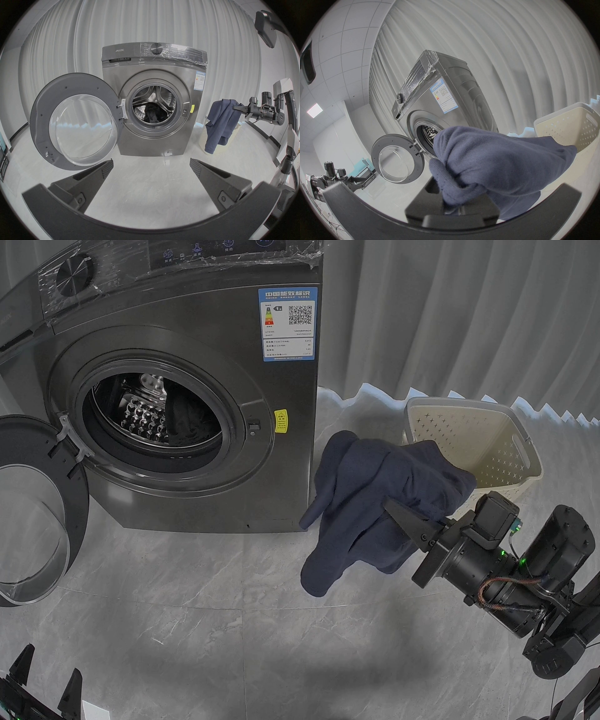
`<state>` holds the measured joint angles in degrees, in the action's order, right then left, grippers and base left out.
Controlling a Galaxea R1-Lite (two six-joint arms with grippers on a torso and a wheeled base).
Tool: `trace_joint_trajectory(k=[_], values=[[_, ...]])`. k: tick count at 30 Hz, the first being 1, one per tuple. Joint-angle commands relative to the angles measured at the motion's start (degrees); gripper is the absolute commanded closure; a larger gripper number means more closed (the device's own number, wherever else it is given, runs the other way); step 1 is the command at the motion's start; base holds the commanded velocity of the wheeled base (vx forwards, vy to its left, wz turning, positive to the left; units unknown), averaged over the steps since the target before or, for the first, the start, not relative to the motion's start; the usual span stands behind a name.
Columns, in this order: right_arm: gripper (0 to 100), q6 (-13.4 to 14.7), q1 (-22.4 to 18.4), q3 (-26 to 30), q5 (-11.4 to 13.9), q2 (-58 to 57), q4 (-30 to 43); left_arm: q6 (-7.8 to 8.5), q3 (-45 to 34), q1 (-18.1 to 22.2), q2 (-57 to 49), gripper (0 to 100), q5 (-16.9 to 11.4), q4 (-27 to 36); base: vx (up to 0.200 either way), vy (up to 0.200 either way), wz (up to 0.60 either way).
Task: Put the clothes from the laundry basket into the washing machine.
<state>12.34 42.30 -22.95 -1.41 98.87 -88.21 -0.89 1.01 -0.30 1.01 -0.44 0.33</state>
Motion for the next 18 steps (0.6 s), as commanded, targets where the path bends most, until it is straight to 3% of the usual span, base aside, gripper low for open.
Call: trace_joint_trajectory(k=[1, 18], values=[[100, -0.03, 0.06, -0.34, 0.01, 0.01, -0.03, -0.08, -0.84, -0.13, -0.48, 0, 0.00, 0.02, 0.000, 0.200, 0.00], [100, -0.03, 0.94, -0.34, 0.01, 0.10, -0.03, -0.16, -0.92, -0.13, -0.48, 0, 0.00, 0.02, 0.000, 0.200, 0.00]])
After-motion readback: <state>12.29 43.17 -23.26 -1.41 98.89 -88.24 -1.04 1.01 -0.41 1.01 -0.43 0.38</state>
